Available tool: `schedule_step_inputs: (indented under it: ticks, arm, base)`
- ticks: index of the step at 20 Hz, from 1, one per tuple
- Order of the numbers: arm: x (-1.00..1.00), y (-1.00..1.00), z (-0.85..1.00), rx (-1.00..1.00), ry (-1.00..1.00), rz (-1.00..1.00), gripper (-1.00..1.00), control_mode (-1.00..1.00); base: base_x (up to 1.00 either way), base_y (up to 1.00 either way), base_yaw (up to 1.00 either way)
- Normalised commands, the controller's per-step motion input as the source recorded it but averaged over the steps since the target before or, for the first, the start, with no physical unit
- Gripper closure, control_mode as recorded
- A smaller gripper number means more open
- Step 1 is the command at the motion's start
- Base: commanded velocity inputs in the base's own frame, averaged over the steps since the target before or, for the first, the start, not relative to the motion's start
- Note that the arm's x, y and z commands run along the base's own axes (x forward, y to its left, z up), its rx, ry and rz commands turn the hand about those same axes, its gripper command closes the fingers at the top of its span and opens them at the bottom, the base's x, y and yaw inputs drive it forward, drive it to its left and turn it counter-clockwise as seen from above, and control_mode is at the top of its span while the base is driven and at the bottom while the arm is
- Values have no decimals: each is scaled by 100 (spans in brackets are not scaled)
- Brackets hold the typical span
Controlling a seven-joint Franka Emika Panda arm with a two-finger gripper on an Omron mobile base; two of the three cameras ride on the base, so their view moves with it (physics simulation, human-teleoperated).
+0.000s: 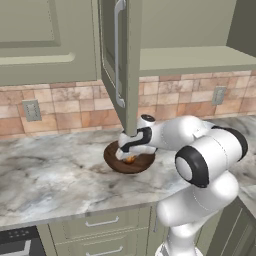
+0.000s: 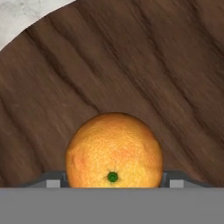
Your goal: Pick both bowls and place them on the counter. Then place the kiwi in one bowl and place the orange in the other bowl.
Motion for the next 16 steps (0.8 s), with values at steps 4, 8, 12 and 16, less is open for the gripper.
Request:
schedule_step_inputs:
  ticks: [4,8,12,16]
  arm:
    - [0,1,-16,-3,0,1,100,-100]
    - [0,2,-8,-4,0,0,-100,-100]
    - [0,0,15,0,0,0,-100,-100]
    - [-11,0,37,0,0,0,-100,-100]
  base:
    - [0,0,0]
    - [0,0,0]
    - [0,0,0]
    - [0,0,0]
